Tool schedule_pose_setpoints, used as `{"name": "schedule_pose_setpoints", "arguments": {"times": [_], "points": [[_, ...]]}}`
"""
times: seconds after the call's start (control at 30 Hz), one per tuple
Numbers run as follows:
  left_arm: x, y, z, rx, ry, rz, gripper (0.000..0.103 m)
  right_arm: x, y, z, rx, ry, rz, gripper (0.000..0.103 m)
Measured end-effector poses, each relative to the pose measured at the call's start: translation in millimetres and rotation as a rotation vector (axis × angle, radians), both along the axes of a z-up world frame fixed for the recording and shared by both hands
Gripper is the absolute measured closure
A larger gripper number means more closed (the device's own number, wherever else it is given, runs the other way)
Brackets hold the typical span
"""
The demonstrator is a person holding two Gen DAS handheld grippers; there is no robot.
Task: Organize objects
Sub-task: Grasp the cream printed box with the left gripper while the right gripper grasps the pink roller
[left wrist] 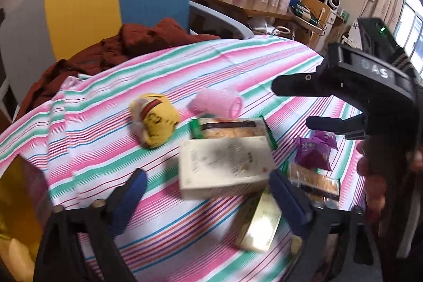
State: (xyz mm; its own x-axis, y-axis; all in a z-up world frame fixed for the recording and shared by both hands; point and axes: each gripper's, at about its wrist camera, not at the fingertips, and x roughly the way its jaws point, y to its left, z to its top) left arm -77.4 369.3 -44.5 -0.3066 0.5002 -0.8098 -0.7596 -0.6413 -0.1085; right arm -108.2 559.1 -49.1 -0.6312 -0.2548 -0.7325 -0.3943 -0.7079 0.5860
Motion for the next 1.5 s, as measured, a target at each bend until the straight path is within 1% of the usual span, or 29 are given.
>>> {"name": "schedule_pose_setpoints", "arguments": {"times": [0.07,0.13,0.2,0.23,0.3,0.33,0.4,0.43,0.5,0.53,0.6,0.63,0.73,0.77,0.8,0.83,0.87,0.9,0.93,0.97,1.0,1.03,1.07,1.13,1.2,1.27,1.33,1.4,1.5], "points": [[0.6,5.7,-4.3,-0.001,-0.018,0.005,0.001,2.0,2.7,-1.0,-0.007,-0.003,0.001,0.000],[2.1,4.9,-4.8,-0.013,0.021,0.012,0.001,3.1,3.9,-2.1,-0.020,-0.001,0.001,0.000],[0.8,7.1,-6.1,-0.060,0.052,-0.030,0.001,3.1,3.8,-2.3,-0.032,0.000,0.001,0.000],[-0.8,6.6,-5.3,-0.069,0.058,-0.066,0.001,3.4,3.3,-2.4,-0.035,-0.002,0.005,0.000],[-1.3,9.7,-2.9,-0.096,0.069,-0.196,0.001,2.9,1.7,-1.7,-0.038,-0.001,0.016,0.000],[-0.1,13.9,-1.6,-0.136,0.099,-0.273,0.001,2.4,0.7,-1.3,-0.036,-0.001,0.020,0.000],[1.9,20.2,-0.9,-0.172,0.147,-0.376,0.001,1.7,-0.6,-1.1,-0.029,-0.005,0.024,0.000],[3.5,24.2,-1.4,-0.201,0.184,-0.449,0.001,1.9,-0.5,-1.2,-0.030,-0.006,0.024,0.000],[3.8,29.2,-3.9,-0.238,0.249,-0.524,0.001,2.5,0.4,-2.2,-0.035,-0.010,0.021,0.000],[2.4,33.7,-7.0,-0.259,0.266,-0.565,0.001,2.4,1.3,-3.1,-0.037,-0.014,0.019,0.000],[-2.9,42.8,-12.5,-0.278,0.259,-0.616,0.001,2.2,2.9,-4.9,-0.041,-0.020,0.014,0.000],[-5.0,48.3,-15.8,-0.281,0.240,-0.652,0.001,2.5,3.6,-5.3,-0.043,-0.023,0.012,0.000],[-9.9,58.2,-25.2,-0.288,0.202,-0.702,0.002,2.4,4.9,-8.2,-0.047,-0.035,0.010,0.000],[-12.2,60.3,-27.8,-0.286,0.180,-0.706,0.004,2.0,5.1,-9.4,-0.047,-0.040,0.009,0.000],[-15.2,62.3,-31.2,-0.281,0.160,-0.698,0.012,1.7,5.5,-10.3,-0.047,-0.043,0.007,0.000],[-18.7,64.0,-34.6,-0.269,0.129,-0.682,0.017,1.5,6.0,-10.9,-0.048,-0.046,0.005,0.000],[-20.6,61.7,-36.4,-0.256,0.117,-0.671,0.023,1.5,6.7,-11.5,-0.048,-0.048,0.002,0.000],[-21.7,60.8,-36.6,-0.236,0.103,-0.657,0.031,1.7,7.4,-11.6,-0.045,-0.050,-0.002,0.000],[-23.3,58.8,-35.9,-0.209,0.069,-0.637,0.036,1.8,7.7,-11.9,-0.040,-0.053,-0.006,0.000],[-24.2,56.7,-35.2,-0.191,0.044,-0.624,0.047,1.8,7.7,-12.2,-0.037,-0.055,-0.008,0.000],[-24.5,54.0,-34.8,-0.182,0.029,-0.601,0.051,1.7,7.5,-12.3,-0.034,-0.056,-0.008,0.000],[-24.0,48.8,-34.1,-0.177,0.031,-0.557,0.052,1.7,7.0,-11.9,-0.027,-0.055,-0.009,0.000],[-23.1,43.9,-33.3,-0.167,0.028,-0.533,0.052,1.7,6.6,-11.2,-0.016,-0.054,-0.011,0.000],[-19.8,34.5,-32.4,-0.170,-0.001,-0.461,0.052,1.5,5.5,-9.9,0.008,-0.055,-0.010,0.000],[-15.1,18.6,-23.5,-0.129,-0.023,-0.395,0.052,0.3,2.9,-9.8,0.030,-0.060,-0.003,0.000],[-9.8,4.0,-18.9,-0.122,-0.028,-0.346,0.052,-1.4,-0.4,-10.3,0.061,-0.073,0.007,0.000],[-1.1,-11.8,-10.2,-0.088,-0.031,-0.293,0.052,-5.4,-7.6,-10.6,0.110,-0.093,0.035,0.000],[-1.0,-27.8,-2.2,-0.052,-0.043,-0.231,0.052,-11.6,-15.4,-7.7,0.148,-0.094,0.069,0.000],[4.7,-53.6,14.5,0.018,-0.038,-0.160,0.052,-31.3,-30.3,3.1,0.260,-0.078,0.151,0.000]]}}
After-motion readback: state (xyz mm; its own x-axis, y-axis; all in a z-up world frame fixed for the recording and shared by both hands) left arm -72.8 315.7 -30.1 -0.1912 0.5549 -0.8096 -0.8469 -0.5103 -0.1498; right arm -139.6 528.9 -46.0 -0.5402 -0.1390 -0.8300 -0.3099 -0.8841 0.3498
